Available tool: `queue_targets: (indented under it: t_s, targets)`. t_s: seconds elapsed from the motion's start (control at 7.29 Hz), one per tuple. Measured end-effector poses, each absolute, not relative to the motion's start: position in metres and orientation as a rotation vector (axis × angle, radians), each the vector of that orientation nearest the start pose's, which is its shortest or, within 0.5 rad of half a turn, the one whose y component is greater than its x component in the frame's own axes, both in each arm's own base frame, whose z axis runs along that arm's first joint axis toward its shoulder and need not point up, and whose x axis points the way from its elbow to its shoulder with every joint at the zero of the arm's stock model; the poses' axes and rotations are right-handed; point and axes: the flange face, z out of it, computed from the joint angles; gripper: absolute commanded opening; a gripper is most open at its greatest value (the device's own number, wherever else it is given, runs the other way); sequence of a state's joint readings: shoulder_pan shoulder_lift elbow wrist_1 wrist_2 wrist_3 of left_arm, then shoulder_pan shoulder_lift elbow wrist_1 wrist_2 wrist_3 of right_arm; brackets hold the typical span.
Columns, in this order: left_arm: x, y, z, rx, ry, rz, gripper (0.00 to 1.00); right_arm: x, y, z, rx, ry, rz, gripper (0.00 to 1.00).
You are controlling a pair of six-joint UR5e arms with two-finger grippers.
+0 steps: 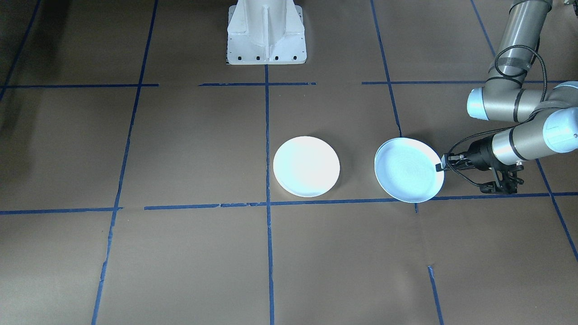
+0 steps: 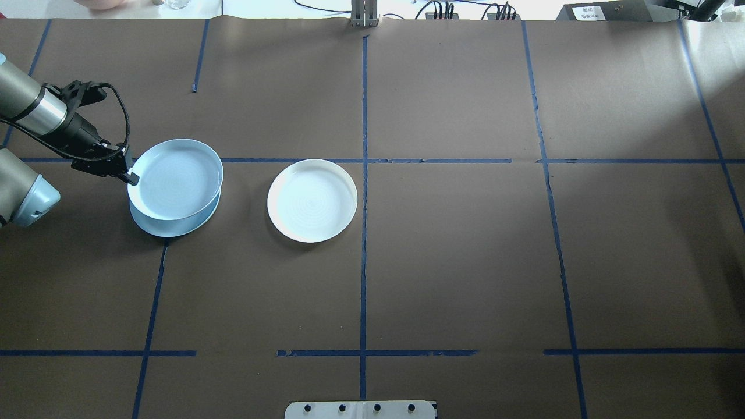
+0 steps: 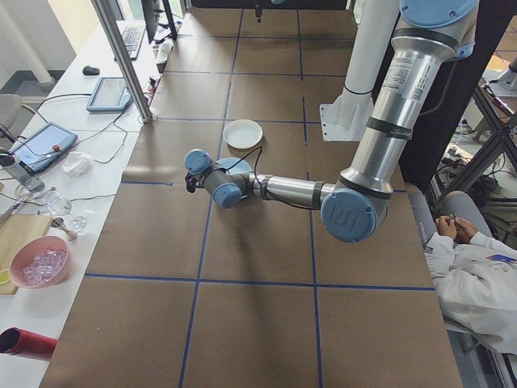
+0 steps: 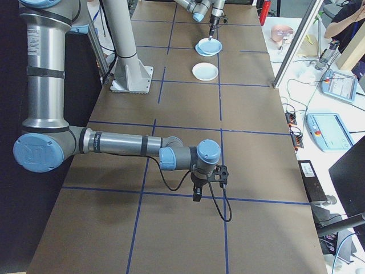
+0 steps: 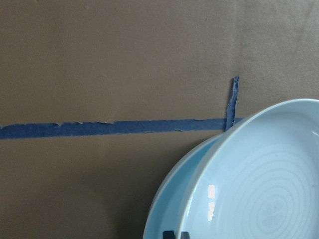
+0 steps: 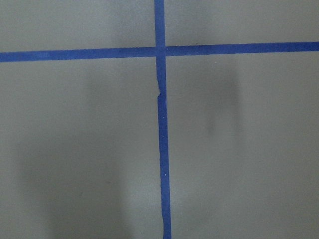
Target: Stack plate in center
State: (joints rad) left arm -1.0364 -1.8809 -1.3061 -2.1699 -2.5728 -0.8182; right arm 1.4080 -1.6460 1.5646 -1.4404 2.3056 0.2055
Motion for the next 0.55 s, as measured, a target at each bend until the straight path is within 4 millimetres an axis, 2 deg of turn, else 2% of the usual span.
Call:
queue_targets:
  t_s: [0.55]
  targets:
    - [0.2806, -0.5664, 0.5332, -0.146, 1.117, 0.075, 0.0, -0.0095, -0.4669, 0.6871, -0.089, -0.731, 0.022, 1.0]
